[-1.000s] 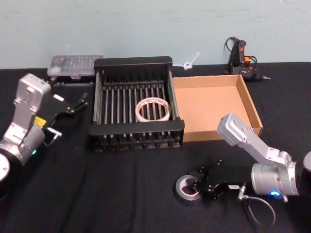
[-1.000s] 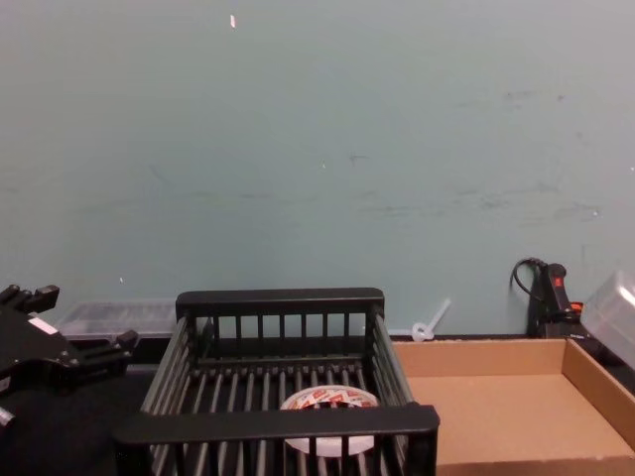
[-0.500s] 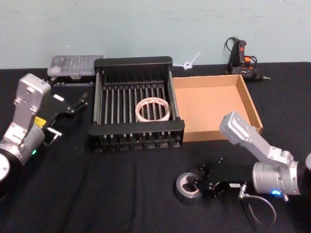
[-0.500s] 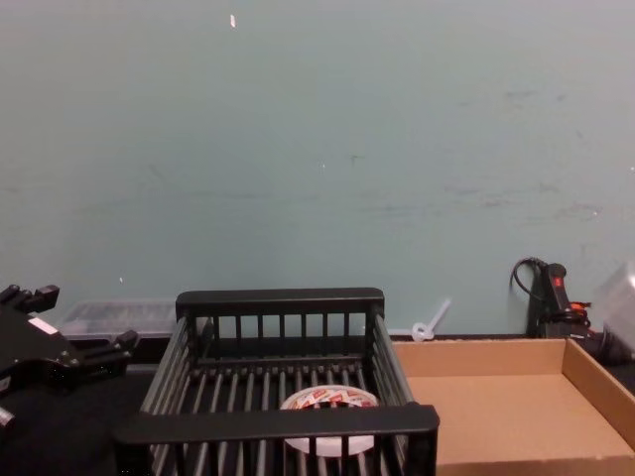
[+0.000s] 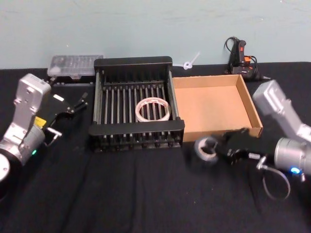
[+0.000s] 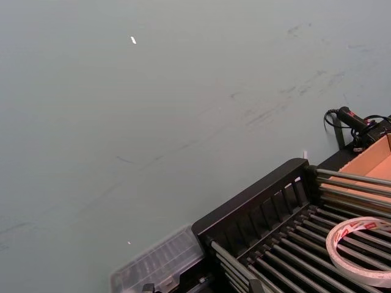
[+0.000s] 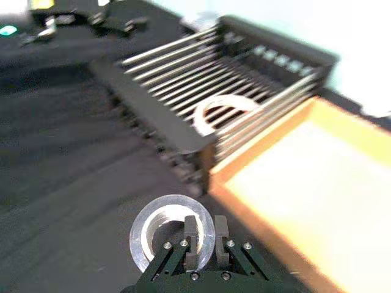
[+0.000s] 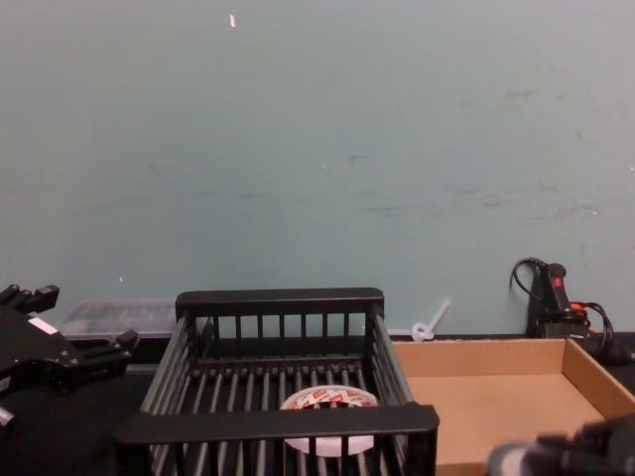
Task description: Pick up the white tape and place it into the black box , Pick up the silver tape and place it into the brown box.
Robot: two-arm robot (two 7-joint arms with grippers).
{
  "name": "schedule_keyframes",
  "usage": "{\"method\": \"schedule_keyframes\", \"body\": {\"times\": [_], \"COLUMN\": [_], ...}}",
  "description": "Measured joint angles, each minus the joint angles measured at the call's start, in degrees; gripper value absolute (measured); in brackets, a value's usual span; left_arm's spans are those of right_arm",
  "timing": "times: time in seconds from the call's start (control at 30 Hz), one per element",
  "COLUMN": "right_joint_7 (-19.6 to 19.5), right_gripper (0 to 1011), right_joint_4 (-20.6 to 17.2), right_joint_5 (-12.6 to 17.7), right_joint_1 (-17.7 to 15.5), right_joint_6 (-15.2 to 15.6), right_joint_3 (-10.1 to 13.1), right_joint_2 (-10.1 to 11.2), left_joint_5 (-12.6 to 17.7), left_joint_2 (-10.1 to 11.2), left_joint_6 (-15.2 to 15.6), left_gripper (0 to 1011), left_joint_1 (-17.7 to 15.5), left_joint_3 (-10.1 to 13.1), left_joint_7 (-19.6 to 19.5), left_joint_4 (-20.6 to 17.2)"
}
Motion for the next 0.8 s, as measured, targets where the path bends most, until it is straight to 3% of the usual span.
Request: {"method": "schedule_keyframes", "body": {"times": [0.3,0.8], "right_joint_7": [-4.34,-6.50], "right_gripper": [177,176], "right_joint_4": [2.92,12.50], "right_joint_5": [-1.35,-7.12], "right_joint_1": [2.53,10.39], "right_joint_6": [-0.02,1.88], "right_joint_3": [2.91,1.97], "right_joint_2": [-2.32,-8.25], "left_joint_5": [0.00,0.00], "left_joint_2": [0.00,0.00], "left_joint_6": [0.00,0.00], "left_gripper": [1001,1001], "left_joint_1": [0.00,0.00], "left_joint_3": [0.00,0.00], "left_joint_7": [0.00,0.00], "left_joint_4": [0.00,0.00]}}
